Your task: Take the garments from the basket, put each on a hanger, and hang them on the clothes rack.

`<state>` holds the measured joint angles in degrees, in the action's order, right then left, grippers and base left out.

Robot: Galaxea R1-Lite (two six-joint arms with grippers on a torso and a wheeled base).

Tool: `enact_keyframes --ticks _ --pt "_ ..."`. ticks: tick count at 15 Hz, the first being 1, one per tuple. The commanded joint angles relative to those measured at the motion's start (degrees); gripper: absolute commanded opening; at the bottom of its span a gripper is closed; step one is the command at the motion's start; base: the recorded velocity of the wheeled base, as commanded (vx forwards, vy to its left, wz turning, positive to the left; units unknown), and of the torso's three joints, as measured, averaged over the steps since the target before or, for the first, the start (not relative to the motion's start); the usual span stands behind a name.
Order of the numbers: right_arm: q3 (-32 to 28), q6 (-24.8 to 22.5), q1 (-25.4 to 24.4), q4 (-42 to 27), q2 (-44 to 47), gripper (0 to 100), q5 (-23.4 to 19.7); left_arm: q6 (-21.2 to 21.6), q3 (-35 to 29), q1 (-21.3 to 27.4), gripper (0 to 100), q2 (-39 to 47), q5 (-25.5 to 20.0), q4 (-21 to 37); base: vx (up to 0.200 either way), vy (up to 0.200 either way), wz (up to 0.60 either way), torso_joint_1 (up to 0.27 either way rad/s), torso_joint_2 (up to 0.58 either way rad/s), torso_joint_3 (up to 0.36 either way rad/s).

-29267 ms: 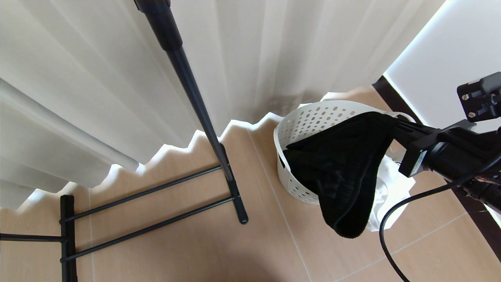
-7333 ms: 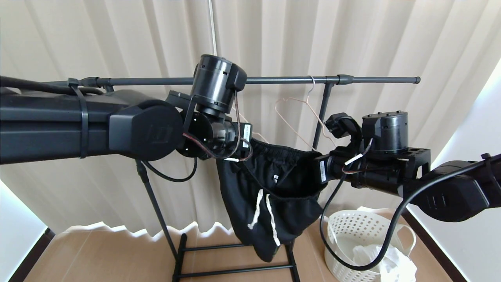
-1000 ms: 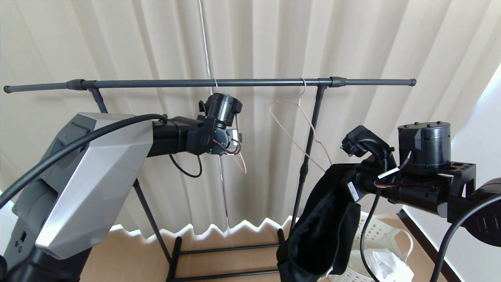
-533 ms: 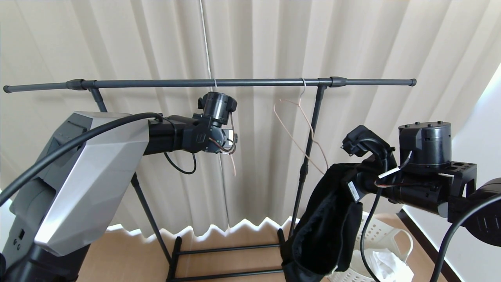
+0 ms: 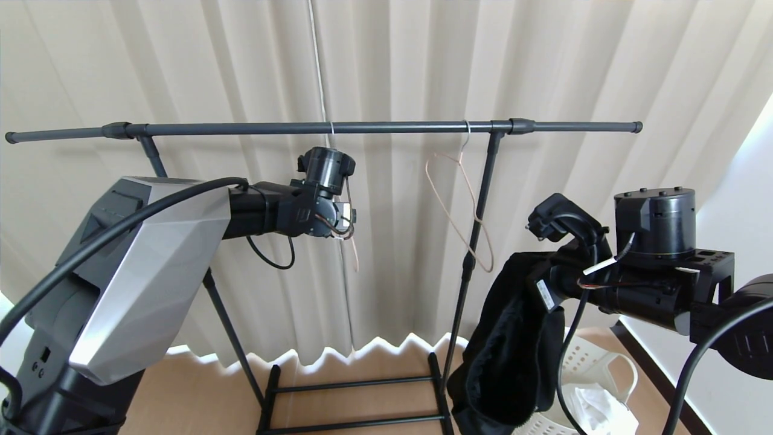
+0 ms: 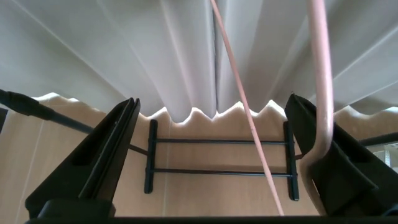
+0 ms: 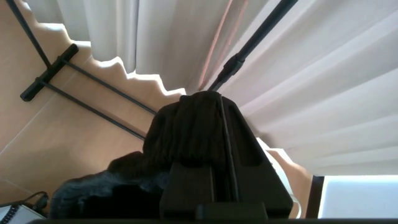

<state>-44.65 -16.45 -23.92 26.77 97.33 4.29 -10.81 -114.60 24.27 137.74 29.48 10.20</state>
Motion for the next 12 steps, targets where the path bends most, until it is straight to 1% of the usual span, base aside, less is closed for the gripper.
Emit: enact_keyframes --ticks 1,5,10,12 --pt "0.01 0.01 0.01 0.04 0.05 0 0.02 -0.09 0.01 -0.1 0 0.33 0.14 -0.01 0.0 0.0 0.0 0.0 0.0 0.0" --pt "0.01 0.01 0.01 0.04 0.05 0 0.02 -0.09 0.01 0.25 0 -0.1 0.76 -0.01 0.0 0.0 0.0 0.0 0.0 0.0" --pt "0.01 0.01 0.01 0.04 -0.03 0 0.02 -0.17 0.01 1.3 0 -3.27 1.37 0.17 0.0 0.0 0.0 0.0 0.0 0.0" --pt "0.01 0.01 0.01 0.04 -0.12 0 0.02 -0.26 1.58 2.1 0 -5.11 1.55 0.17 0.0 0.0 0.0 0.0 0.0 0.0"
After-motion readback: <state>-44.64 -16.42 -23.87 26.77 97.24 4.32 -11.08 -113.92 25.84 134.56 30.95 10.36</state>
